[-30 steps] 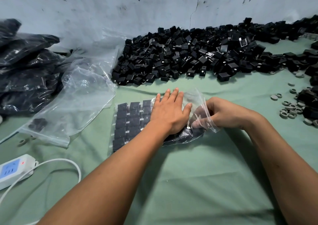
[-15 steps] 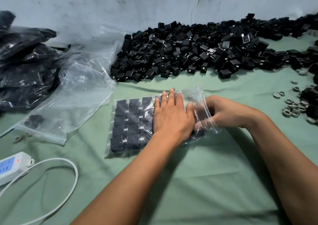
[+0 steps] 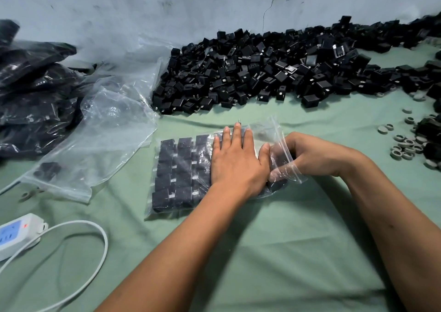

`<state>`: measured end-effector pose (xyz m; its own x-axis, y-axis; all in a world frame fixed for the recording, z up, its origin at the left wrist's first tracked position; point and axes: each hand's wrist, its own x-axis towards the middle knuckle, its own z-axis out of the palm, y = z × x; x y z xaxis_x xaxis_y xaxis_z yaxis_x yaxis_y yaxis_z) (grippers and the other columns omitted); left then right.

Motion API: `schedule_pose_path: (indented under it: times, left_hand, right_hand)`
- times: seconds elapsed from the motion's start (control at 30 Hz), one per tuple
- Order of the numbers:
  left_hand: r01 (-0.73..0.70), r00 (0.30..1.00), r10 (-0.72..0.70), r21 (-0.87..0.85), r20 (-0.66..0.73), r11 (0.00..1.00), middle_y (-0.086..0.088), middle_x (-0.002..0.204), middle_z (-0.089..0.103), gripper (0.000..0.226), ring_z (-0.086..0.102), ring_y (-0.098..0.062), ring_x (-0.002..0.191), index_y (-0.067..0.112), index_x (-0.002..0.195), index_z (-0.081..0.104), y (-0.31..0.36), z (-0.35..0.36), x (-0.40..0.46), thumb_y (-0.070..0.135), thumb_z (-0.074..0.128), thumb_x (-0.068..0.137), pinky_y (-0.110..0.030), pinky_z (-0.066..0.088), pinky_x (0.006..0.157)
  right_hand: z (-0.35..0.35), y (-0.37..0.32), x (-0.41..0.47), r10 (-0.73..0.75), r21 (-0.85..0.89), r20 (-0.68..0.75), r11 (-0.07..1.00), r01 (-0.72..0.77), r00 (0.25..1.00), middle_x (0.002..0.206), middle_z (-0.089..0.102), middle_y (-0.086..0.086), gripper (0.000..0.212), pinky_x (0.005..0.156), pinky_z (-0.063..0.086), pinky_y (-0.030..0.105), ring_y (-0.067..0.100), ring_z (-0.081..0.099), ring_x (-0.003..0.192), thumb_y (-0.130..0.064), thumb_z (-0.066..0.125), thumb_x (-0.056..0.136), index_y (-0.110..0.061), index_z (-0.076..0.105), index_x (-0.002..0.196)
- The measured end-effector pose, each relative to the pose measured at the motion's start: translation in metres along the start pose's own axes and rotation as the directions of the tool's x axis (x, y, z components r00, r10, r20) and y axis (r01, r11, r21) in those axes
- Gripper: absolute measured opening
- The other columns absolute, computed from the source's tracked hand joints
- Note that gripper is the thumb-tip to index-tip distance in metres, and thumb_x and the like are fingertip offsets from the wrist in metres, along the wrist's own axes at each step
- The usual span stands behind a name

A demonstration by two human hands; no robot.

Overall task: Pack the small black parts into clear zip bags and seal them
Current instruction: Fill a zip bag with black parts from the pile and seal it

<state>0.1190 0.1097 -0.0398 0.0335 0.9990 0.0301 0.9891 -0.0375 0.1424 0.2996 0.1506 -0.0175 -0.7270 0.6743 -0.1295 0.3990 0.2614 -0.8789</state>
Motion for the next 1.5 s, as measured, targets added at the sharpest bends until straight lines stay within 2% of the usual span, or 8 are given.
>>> schedule_pose_path:
  times: [0.2,0.63,0.77,0.93,1.0,1.13,1.3,1.5]
  left_hand:
    - [0.005,0.999,-0.005,0.004,0.032,1.000,-0.004,0.172,-0.010,0.075,-0.014,-0.025,0.158,0.020,0.165,0.001,0.000,-0.002,0.002,0.062,0.004,0.103,-0.050,-0.007,0.128]
    - [0.009,0.999,-0.006,-0.077,0.034,0.997,-0.002,0.172,0.008,0.079,-0.003,-0.029,0.159,0.023,0.163,0.020,0.002,-0.010,0.053,0.069,0.005,0.101,-0.052,-0.006,0.127]
    - [0.010,1.000,-0.010,-0.100,0.000,0.995,-0.003,0.171,0.015,0.079,0.004,-0.030,0.159,0.023,0.161,0.027,0.002,-0.007,0.052,0.069,0.004,0.101,-0.054,-0.002,0.128]
    - [-0.120,0.984,0.082,-0.253,-0.157,0.960,-0.003,0.165,0.033,0.045,0.018,-0.027,0.157,0.022,0.152,0.043,0.002,-0.011,0.050,0.034,0.038,0.109,-0.052,0.007,0.128]
    - [-0.224,0.966,0.173,-0.293,-0.190,0.930,-0.001,0.164,0.035,0.052,0.019,-0.023,0.156,0.029,0.150,0.046,0.002,-0.011,0.049,0.008,0.049,0.102,-0.050,0.009,0.129]
    - [-0.312,0.948,0.259,-0.377,-0.185,0.872,-0.002,0.161,0.039,0.081,0.026,-0.021,0.152,0.037,0.150,0.048,0.000,-0.012,0.049,-0.014,0.048,0.087,-0.046,0.025,0.124]
    - [-0.417,0.905,0.340,-0.388,-0.255,0.822,-0.002,0.154,0.045,0.077,0.032,-0.019,0.148,0.037,0.136,0.064,0.000,-0.009,0.050,-0.020,0.049,0.086,-0.040,0.032,0.120]
    - [-0.477,0.870,0.345,-0.426,-0.351,0.769,-0.001,0.135,0.058,0.032,0.045,-0.019,0.133,0.021,0.111,0.075,-0.005,-0.010,0.054,-0.003,0.062,0.095,-0.030,0.036,0.109]
  right_hand:
    - [-0.008,0.002,-0.006,0.004,0.049,-0.073,0.999,0.000,0.997,0.087,0.077,0.017,0.014,0.070,0.054,0.037,0.024,0.070,0.076,-0.022,0.080,0.089,-0.009,0.078,0.090]
    - [-0.014,0.011,-0.005,-0.023,0.081,-0.096,0.996,0.031,0.995,0.090,0.078,0.013,0.009,0.075,0.058,0.033,0.022,0.072,0.080,-0.017,0.074,0.094,-0.016,0.080,0.099]
    - [-0.015,0.016,-0.003,-0.014,0.099,-0.080,0.995,0.022,0.997,0.095,0.078,0.016,0.014,0.085,0.059,0.049,0.039,0.074,0.091,-0.015,0.075,0.092,-0.014,0.079,0.105]
    - [-0.014,0.017,-0.002,0.018,0.142,-0.170,0.990,0.007,0.985,0.091,0.079,0.014,0.019,0.073,0.060,0.029,0.024,0.074,0.079,-0.022,0.077,0.085,-0.012,0.079,0.102]
    - [-0.011,0.020,0.005,0.007,0.169,-0.391,0.984,0.064,0.921,0.082,0.078,0.008,0.007,0.064,0.054,0.020,0.011,0.070,0.069,-0.015,0.076,0.090,-0.011,0.080,0.094]
    - [-0.035,0.029,0.035,-0.057,-0.094,-0.900,0.993,-0.065,0.432,0.074,0.075,-0.002,0.008,0.066,0.053,0.026,0.008,0.068,0.068,-0.018,0.070,0.093,-0.019,0.077,0.089]
    - [-0.073,0.041,0.066,0.072,-0.462,-0.797,0.568,-0.682,0.599,0.129,0.053,0.009,0.036,0.094,0.048,0.044,0.035,0.038,0.127,-0.011,0.062,0.092,-0.026,0.067,0.125]
    - [-0.080,0.053,0.067,0.113,-0.284,-0.878,0.660,-0.695,0.465,0.137,0.039,0.018,0.035,0.094,0.048,0.046,0.043,0.052,0.104,-0.002,0.058,0.093,-0.010,0.060,0.127]
